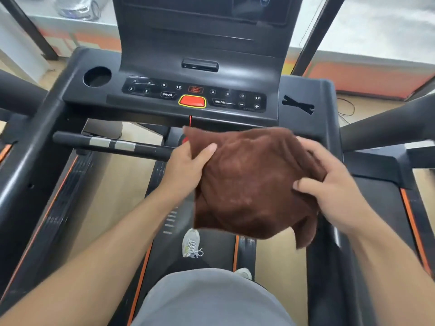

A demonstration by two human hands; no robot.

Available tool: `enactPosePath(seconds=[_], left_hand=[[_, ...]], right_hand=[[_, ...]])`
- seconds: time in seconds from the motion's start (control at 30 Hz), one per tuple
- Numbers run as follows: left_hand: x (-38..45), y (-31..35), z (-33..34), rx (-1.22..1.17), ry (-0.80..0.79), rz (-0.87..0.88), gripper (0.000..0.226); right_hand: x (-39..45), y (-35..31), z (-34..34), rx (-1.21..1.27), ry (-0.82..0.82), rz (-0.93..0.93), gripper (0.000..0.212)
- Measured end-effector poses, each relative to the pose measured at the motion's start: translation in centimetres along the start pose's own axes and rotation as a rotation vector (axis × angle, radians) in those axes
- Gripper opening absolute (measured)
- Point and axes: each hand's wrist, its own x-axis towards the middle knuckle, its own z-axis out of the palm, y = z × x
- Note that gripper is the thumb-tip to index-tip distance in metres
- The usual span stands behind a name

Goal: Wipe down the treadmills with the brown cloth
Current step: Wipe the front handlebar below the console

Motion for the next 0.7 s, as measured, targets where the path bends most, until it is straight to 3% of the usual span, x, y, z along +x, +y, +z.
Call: enactPosePath(seconds=[0.07, 0.1, 0.17, 0.23, 0.37, 0.5, 0.7], left_hand=[[2.9, 1.5, 0.2, 0.102, -0.149, 0.031, 0.036], [4.4, 1.7, 0.2, 0.187, -0.236, 0.028, 0.040], [7.3, 0.3, -0.3, 0.475, -0.332, 0.052, 0.051], [9.0, -2.4, -1.9, 0.739, -0.312, 0.074, 0.046], [9.9, -7.0, -4.9, 0.916, -0.326, 0.242, 0.032], [10.4, -7.6, -6.1, 0.818, -0.308, 0.283, 0.032], [11.0, -7.4, -6.5, 0.740, -0.362, 0.251, 0.041]], right_hand=[[2.2, 0.0, -0.5, -0.155, 0.100, 0.026, 0.077], [3.7, 0.5, -0.9, -0.345, 0.120, 0.095, 0.075], [6.6, 2.1, -0.8, -0.850, 0.080, 0.287, 0.097], [9.1, 4.5, 1.0, -1.087, -0.058, 0.208, 0.116], [12.2, 9.6, 6.8, -1.248, -0.404, 0.094, 0.118], [13.7, 11.4, 10.1, -1.362, -0.215, -0.085, 0.076], [14.7, 11.7, 14.5, -1.226, -0.209, -0.366, 0.073]])
